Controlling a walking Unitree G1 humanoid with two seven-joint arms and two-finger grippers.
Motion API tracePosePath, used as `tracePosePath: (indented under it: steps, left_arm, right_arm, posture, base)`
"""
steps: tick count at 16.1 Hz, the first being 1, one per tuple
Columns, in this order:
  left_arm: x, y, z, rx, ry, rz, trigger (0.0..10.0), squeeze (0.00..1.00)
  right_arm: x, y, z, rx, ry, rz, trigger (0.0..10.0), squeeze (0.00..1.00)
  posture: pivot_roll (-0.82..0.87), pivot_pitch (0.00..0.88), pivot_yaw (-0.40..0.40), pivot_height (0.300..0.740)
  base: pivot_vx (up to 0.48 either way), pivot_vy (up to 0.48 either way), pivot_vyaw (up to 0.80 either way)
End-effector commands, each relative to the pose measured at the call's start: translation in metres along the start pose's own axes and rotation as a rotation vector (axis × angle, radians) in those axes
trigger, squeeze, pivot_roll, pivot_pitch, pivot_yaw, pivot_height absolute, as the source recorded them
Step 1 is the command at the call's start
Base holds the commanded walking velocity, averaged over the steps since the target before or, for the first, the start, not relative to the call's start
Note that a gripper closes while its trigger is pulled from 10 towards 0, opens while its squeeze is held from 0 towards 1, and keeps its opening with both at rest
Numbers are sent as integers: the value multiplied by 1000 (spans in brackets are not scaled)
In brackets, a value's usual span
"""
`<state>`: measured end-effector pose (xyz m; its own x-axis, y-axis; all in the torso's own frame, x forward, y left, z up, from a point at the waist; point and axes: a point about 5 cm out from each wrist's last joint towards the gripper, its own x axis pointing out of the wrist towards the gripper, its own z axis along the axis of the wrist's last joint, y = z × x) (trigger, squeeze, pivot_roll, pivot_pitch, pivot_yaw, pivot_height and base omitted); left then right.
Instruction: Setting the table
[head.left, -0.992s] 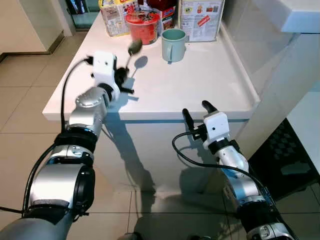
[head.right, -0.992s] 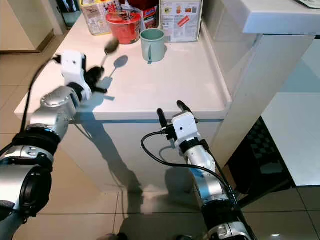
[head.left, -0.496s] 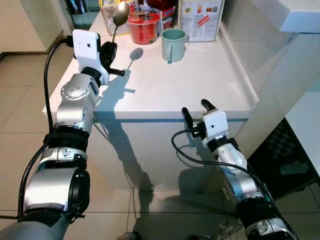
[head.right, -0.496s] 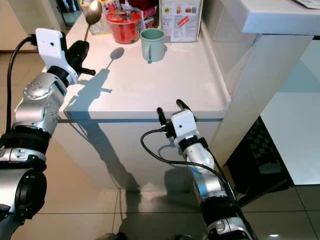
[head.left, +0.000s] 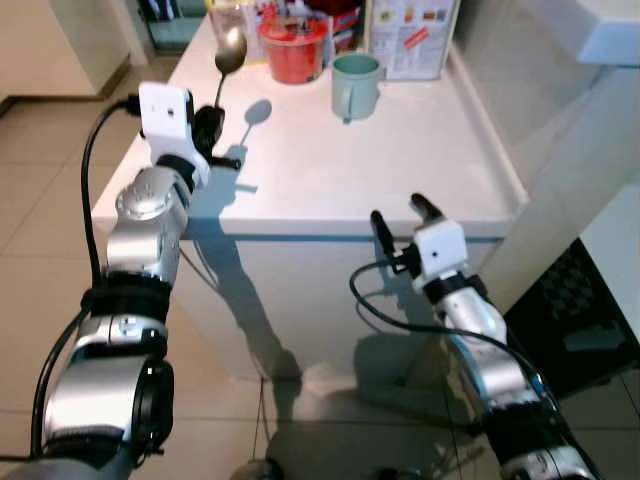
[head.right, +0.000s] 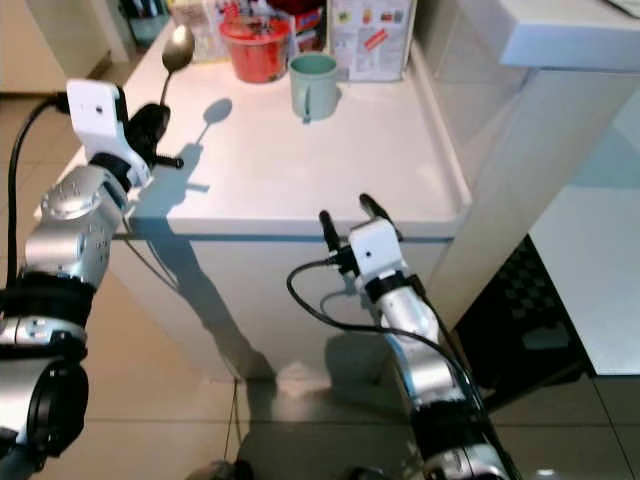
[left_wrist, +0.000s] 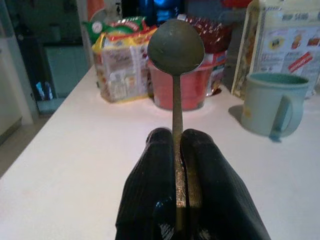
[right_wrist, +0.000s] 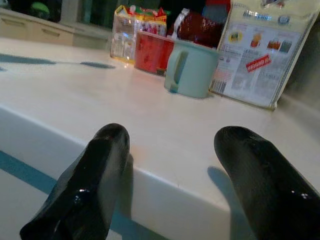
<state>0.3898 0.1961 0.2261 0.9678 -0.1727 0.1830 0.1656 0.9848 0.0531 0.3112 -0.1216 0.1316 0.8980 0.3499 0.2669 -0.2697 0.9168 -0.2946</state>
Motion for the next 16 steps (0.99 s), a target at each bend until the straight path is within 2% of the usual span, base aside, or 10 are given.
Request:
tracePosePath:
  steps: [1, 4, 6, 7, 8, 10, 11, 13, 16]
  left_arm:
    - [-4, 2, 1, -17, -19, 17, 0, 0]
    - [-13, 6, 2, -27, -59, 39, 0, 0]
    - [-36, 16, 4, 14, -88, 68, 0, 0]
    - [-47, 22, 1, 15, -81, 92, 0, 0]
    - [-50, 22, 0, 14, -77, 96, 0, 0]
    - [-82, 36, -6, 35, -67, 157, 0, 0]
    - [-82, 36, -6, 35, -67, 157, 0, 0]
    - [-123, 45, -21, 48, -9, 216, 0, 0]
    - [-164, 39, -39, 17, 55, 262, 0, 0]
  right_arm:
    - [-5, -5, 5, -20, -19, -3, 10000, 0]
    - [-13, -16, 10, -28, -44, -49, 10000, 0]
    - [-26, -29, 16, -74, -59, -86, 10000, 0]
    - [-33, -30, 15, -96, -50, -81, 10000, 0]
    - [-35, -30, 14, -102, -47, -76, 10000, 0]
    - [-50, -29, 7, -127, -10, -54, 10000, 0]
    - [-50, -29, 7, -127, -10, -54, 10000, 0]
    - [-60, -29, -3, -150, 32, -48, 10000, 0]
    - [-62, -30, -12, -167, 63, -44, 10000, 0]
  posture:
    - [41, 64, 18, 740]
    - [31, 52, 14, 740]
    - [29, 39, 5, 740]
    - [33, 35, -1, 740]
    - [35, 35, -3, 740]
    - [54, 30, -16, 740]
    - [54, 30, -16, 740]
    - [75, 24, -21, 740]
    - [97, 14, -34, 740]
  base:
    - [0, 0, 0]
    - [0, 0, 0]
    - [0, 0, 0]
    - [0, 0, 0]
    - [0, 0, 0]
    - [0, 0, 0]
    - [0, 0, 0]
    - [0, 0, 0]
    - [0, 0, 0]
